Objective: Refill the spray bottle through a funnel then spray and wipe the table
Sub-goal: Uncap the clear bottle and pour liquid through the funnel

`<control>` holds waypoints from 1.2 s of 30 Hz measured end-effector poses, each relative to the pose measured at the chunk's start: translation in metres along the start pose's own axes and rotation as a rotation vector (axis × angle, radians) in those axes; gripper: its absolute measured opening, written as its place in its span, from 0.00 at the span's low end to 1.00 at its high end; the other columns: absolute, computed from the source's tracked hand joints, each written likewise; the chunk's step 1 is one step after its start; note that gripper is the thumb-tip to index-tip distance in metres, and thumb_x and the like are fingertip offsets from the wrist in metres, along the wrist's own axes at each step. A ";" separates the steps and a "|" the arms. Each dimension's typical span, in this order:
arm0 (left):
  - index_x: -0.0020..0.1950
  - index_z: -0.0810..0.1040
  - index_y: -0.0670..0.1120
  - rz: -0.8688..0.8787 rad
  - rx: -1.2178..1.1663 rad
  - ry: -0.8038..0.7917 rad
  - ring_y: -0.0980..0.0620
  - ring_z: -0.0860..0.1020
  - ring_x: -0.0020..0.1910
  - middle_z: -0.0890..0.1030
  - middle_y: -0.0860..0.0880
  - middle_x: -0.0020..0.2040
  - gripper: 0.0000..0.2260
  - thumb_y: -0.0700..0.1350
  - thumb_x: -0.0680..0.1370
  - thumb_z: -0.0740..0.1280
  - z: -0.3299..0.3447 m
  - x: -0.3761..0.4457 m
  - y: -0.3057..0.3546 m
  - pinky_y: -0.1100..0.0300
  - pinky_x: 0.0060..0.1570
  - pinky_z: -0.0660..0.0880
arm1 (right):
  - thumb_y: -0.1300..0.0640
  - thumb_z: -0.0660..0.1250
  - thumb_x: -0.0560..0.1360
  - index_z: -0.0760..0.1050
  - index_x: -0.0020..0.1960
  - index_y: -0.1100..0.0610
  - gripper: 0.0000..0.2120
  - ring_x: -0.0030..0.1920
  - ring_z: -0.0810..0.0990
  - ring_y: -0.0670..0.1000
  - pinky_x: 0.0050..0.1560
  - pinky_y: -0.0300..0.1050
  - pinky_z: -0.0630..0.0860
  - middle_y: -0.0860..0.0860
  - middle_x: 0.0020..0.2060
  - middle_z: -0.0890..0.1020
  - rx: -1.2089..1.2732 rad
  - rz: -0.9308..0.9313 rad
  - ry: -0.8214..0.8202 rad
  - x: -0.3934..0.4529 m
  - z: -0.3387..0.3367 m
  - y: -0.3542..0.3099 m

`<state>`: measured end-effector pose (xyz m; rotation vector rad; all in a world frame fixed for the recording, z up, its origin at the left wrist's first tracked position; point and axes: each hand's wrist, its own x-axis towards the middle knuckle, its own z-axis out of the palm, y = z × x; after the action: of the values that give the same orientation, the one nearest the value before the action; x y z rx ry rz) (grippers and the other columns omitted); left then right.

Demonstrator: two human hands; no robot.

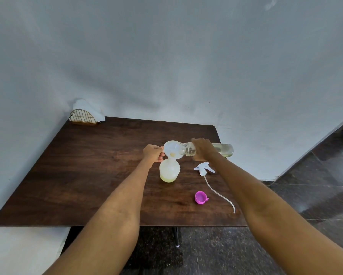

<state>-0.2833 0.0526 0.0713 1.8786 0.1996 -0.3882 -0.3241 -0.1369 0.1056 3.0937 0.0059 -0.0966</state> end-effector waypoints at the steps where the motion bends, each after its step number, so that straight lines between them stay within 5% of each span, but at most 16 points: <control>1: 0.54 0.79 0.36 -0.001 -0.001 0.000 0.54 0.76 0.32 0.79 0.42 0.43 0.10 0.42 0.78 0.65 0.000 0.000 0.000 0.55 0.50 0.79 | 0.54 0.71 0.69 0.71 0.58 0.61 0.21 0.53 0.80 0.59 0.54 0.49 0.73 0.57 0.53 0.81 0.011 0.004 0.001 0.000 0.000 0.000; 17: 0.53 0.79 0.35 -0.017 -0.033 -0.020 0.54 0.76 0.32 0.77 0.45 0.35 0.10 0.41 0.78 0.65 0.001 0.000 0.001 0.54 0.50 0.79 | 0.60 0.74 0.63 0.78 0.47 0.63 0.14 0.41 0.77 0.54 0.44 0.42 0.72 0.53 0.40 0.79 0.633 0.269 0.007 -0.001 -0.005 0.007; 22: 0.53 0.79 0.35 -0.025 -0.038 -0.015 0.54 0.75 0.32 0.77 0.46 0.35 0.10 0.41 0.78 0.65 0.001 0.000 0.001 0.53 0.51 0.79 | 0.60 0.74 0.63 0.75 0.42 0.58 0.10 0.39 0.77 0.54 0.42 0.40 0.70 0.56 0.40 0.81 0.614 0.243 -0.011 -0.001 -0.004 0.005; 27: 0.53 0.79 0.36 -0.032 -0.030 -0.001 0.54 0.76 0.32 0.77 0.46 0.35 0.10 0.41 0.78 0.65 0.001 0.002 0.000 0.55 0.49 0.79 | 0.60 0.75 0.64 0.76 0.52 0.63 0.18 0.45 0.79 0.56 0.44 0.40 0.69 0.55 0.46 0.81 0.533 0.210 -0.045 -0.002 -0.005 0.000; 36: 0.53 0.79 0.35 -0.027 -0.032 0.002 0.54 0.76 0.32 0.77 0.45 0.36 0.10 0.41 0.78 0.65 0.000 0.003 -0.003 0.54 0.51 0.80 | 0.56 0.74 0.65 0.72 0.53 0.62 0.21 0.48 0.81 0.60 0.47 0.47 0.75 0.58 0.48 0.82 0.262 0.099 -0.041 -0.004 -0.004 -0.005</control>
<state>-0.2816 0.0532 0.0670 1.8467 0.2313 -0.3998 -0.3276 -0.1316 0.1095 3.3453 -0.1758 -0.1707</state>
